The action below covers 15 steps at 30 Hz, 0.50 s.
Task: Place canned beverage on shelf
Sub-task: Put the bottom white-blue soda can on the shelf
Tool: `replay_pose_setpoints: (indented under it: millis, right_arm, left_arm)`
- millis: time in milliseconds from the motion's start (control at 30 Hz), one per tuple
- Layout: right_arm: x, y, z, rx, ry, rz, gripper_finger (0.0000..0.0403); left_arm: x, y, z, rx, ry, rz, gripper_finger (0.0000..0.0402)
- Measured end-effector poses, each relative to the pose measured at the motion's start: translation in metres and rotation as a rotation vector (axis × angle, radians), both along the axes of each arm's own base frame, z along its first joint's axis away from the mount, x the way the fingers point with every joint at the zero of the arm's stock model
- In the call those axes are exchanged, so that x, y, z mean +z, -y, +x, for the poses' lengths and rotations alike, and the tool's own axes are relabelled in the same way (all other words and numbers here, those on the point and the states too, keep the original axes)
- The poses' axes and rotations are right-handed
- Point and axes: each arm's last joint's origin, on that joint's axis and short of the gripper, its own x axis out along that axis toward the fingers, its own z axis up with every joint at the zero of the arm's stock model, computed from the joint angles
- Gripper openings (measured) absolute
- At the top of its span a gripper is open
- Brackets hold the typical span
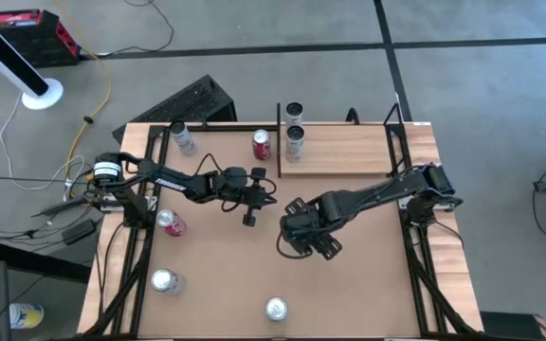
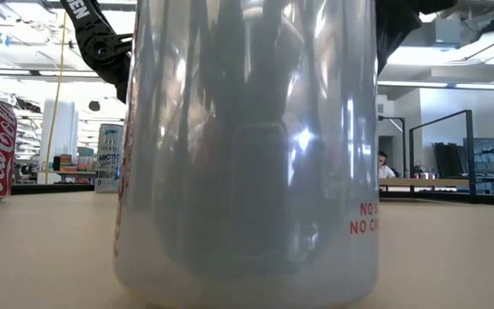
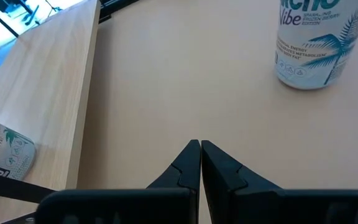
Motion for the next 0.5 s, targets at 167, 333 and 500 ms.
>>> replay_pose_setpoints:
  millis: [167, 333, 500]
  right_arm:
    - [0.0012, -0.0013, -0.0011, -0.026, 0.008, 0.001, 0.0318]
    - [0.0024, 0.0015, -0.0017, -0.128, 0.019, 0.009, 0.0326]
    - [0.0024, 0.0028, -0.0021, -0.169, 0.017, 0.012, 0.0334]
  left_arm:
    - [0.0, 0.0, 0.0, 0.0, 0.0, 0.0, 0.0]
    - [0.0001, 0.0, 0.0001, 0.0, 0.001, 0.001, 0.0]
    - [0.0001, 0.0, 0.0001, -0.001, 0.002, 0.001, 0.0]
